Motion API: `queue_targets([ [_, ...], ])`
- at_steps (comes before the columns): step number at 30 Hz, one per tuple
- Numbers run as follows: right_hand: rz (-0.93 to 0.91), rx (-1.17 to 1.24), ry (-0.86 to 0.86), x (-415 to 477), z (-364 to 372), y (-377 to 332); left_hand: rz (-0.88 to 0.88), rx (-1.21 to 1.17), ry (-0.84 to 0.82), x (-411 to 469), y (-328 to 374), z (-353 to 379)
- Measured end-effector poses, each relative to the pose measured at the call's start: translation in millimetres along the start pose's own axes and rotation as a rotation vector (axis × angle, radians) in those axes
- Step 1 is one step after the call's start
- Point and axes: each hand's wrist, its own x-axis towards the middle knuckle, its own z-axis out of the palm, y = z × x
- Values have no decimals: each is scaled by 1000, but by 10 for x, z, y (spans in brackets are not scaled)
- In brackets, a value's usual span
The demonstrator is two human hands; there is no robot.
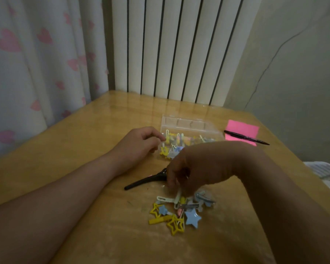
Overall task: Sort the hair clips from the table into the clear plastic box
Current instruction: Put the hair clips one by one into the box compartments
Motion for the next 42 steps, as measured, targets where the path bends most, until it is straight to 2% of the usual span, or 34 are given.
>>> queue_targets([
  [5,31,-60,-10,116,75,-50,-2,-1,0,5,-17,-9],
  [8,22,-58,61,54,25,-2,-2,0,1,-2,-4,-7],
  [10,-31,37,230,-49,-58,102,1,4,1,-6,9,-2],
  [13,-36,367,645,-187,-160,350,-15,10,1,-11,6,0],
  [15,87,483,886,-204,-158,550,-17,18,-1,-9,3,0],
  [17,252,502,968,-157,-108,717,-18,16,-4,-9,9,1],
  [21,388,534,929,20,-7,842,-21,13,-3,-15,26,4],
  [29,489,331,809,132,66,847,-19,12,1,-3,-4,3],
  [36,528,229,780,189,94,830,-14,4,-2,12,-24,2],
  [42,481,236,811,136,66,818,-4,6,3,22,-41,8],
])
